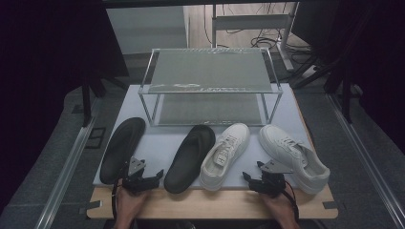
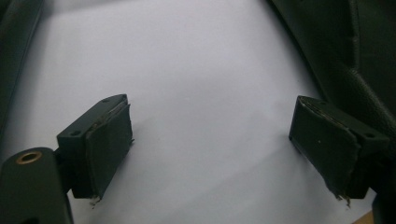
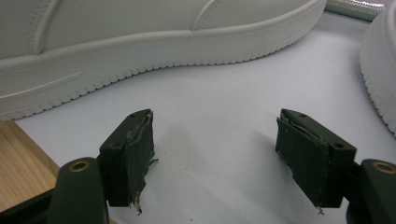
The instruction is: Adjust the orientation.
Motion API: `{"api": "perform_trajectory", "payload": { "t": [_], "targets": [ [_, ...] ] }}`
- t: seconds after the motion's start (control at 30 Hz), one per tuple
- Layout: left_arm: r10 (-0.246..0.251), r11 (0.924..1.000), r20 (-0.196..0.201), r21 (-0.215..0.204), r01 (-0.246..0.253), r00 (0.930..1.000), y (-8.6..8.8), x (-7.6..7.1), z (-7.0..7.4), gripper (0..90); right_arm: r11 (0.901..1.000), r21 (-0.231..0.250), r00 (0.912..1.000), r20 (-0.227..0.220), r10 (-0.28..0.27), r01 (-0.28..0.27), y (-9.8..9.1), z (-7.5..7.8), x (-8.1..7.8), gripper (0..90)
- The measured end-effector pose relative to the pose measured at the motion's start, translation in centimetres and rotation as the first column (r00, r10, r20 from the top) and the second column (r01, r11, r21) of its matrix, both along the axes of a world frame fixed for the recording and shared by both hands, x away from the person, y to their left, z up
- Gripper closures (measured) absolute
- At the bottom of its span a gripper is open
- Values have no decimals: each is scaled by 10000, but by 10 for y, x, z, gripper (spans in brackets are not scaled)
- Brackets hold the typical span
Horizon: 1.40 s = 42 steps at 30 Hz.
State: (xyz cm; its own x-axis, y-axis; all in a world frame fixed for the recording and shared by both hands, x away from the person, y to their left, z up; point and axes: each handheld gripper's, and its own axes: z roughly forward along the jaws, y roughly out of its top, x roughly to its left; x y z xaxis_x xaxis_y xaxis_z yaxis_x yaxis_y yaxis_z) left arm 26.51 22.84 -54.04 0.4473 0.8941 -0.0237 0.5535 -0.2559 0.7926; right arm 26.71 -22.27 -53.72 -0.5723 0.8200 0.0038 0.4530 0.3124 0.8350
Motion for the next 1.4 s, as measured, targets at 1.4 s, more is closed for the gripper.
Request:
{"api": "perform_trajectory", "payload": {
  "t": [1.4],
  "targets": [
    [114,9996,-287,-254,-122,9995,1,1,5,153,10000,52,10000,-4,34,-34,0,0,0,274]
  ]
}}
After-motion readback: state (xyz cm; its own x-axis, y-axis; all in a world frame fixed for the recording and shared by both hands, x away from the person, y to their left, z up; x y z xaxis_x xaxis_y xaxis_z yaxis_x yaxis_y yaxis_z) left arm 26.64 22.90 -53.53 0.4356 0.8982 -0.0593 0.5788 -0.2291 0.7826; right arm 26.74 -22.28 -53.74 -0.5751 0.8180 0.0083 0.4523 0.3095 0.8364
